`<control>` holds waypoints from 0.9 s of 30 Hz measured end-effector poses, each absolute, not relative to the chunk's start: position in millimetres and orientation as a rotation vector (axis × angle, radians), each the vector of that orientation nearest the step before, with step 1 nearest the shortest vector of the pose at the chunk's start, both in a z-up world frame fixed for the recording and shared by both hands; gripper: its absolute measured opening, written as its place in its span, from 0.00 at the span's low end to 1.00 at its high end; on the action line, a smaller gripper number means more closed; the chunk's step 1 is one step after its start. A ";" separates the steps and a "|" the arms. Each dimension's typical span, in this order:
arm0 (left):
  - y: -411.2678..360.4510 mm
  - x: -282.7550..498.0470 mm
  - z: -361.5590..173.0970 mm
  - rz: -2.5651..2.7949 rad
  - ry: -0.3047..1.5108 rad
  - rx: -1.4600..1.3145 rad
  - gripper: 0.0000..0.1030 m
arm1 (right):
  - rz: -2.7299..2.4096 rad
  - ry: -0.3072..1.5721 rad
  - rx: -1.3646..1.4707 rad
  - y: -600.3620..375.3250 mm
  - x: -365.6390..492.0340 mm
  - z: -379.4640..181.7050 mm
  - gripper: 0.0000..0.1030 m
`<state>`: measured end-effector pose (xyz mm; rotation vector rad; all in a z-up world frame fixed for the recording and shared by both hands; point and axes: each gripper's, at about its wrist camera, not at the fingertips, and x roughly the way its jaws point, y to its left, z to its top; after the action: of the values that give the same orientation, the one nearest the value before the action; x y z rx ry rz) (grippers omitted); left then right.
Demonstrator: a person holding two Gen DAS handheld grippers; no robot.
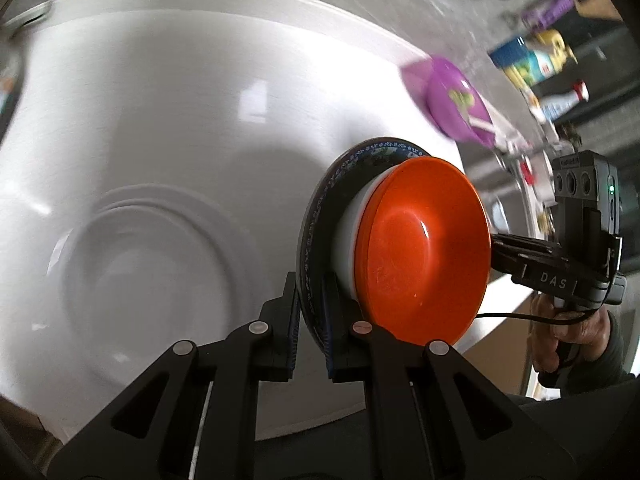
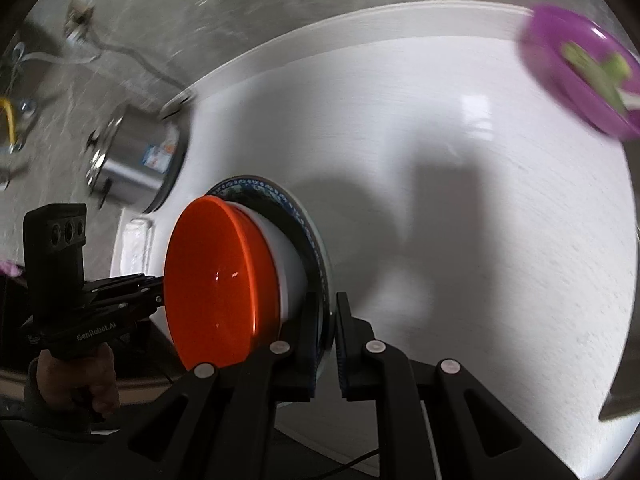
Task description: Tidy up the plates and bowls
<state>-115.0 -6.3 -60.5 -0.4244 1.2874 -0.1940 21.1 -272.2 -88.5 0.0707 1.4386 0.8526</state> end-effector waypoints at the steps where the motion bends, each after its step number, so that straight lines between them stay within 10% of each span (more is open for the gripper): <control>1: 3.7 -118.9 -57.0 -0.181 1.282 -0.430 0.06 | 0.877 1.440 0.059 -260.0 19.6 -86.1 0.11; 27: 179.5 -196.6 -100.3 -0.029 1.323 -0.517 0.06 | 1.004 1.553 -0.109 -96.4 -15.3 -130.1 0.11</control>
<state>-196.6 179.5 -100.3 -0.5175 1.3228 -0.0290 -15.3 -96.4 -130.1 -0.1087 1.5528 1.0040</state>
